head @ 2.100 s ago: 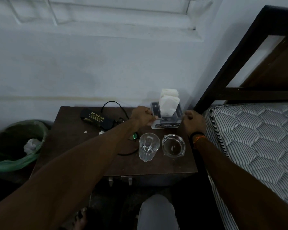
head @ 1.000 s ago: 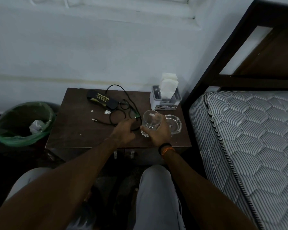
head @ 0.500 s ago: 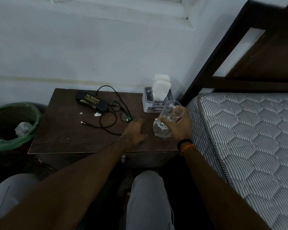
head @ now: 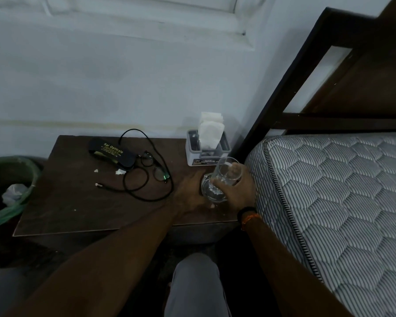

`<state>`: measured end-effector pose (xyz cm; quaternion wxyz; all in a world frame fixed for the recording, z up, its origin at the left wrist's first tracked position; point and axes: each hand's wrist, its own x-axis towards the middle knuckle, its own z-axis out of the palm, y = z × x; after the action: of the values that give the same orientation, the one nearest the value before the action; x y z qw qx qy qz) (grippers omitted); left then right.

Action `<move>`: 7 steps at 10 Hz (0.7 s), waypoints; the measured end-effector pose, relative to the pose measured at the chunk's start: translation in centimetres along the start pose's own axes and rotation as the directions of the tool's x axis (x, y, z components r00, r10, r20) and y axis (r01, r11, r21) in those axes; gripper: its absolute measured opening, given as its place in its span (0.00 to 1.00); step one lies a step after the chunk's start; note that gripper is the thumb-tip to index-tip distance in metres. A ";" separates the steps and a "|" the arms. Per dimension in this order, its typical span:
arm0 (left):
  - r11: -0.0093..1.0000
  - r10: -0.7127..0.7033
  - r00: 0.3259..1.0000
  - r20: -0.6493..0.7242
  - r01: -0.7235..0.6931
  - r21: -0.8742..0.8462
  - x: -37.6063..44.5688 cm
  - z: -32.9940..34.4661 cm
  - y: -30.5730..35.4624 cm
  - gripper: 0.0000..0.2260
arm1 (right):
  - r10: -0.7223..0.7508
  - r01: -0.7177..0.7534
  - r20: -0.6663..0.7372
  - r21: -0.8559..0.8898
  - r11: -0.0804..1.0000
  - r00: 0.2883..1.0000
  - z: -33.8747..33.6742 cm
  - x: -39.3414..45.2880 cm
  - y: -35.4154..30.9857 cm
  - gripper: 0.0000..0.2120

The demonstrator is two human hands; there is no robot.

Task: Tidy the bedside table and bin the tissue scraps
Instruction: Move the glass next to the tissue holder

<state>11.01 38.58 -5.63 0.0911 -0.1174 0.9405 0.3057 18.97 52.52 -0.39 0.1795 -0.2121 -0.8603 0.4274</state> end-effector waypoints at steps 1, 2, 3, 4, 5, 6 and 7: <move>0.801 -0.507 0.859 -0.068 0.441 -0.404 0.5 2.3 3.7 0.19 | 0.002 -0.002 0.024 -0.011 1.000 1.000 0.0 0.1 0.6 0.35; 0.798 -0.436 0.890 0.133 0.450 -0.401 0.8 2.3 2.6 0.21 | -0.007 0.007 0.034 -0.012 1.000 0.999 0.0 0.1 1.0 0.35; 0.871 -0.279 0.943 0.179 0.327 -0.367 1.0 3.9 2.2 0.22 | -0.028 0.029 0.036 -0.016 0.999 0.999 0.0 0.1 1.2 0.35; 0.938 0.066 0.980 0.186 0.002 -0.346 -0.1 2.6 1.1 0.32 | -0.025 0.026 0.034 -0.015 1.000 0.999 -0.1 0.3 1.5 0.34; 0.841 0.538 0.752 0.380 -0.454 -0.294 -1.0 0.7 0.3 0.48 | -0.006 0.006 0.033 -0.017 1.000 0.999 -0.1 0.5 2.1 0.36; 0.774 0.633 0.696 0.338 -0.553 -0.309 -0.6 0.7 1.2 0.37 | 0.009 -0.009 0.054 -0.007 1.000 0.998 -0.3 0.7 2.3 0.37; 0.690 0.695 0.691 0.198 -0.564 -0.454 -0.5 0.3 -0.3 0.26 | -0.009 -0.005 0.132 0.108 0.994 0.991 -0.6 0.6 2.8 0.38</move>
<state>11.59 38.67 -5.93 0.1234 0.2613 0.8167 0.4995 19.33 54.73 -2.25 0.1335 -0.1724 -0.8462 0.4862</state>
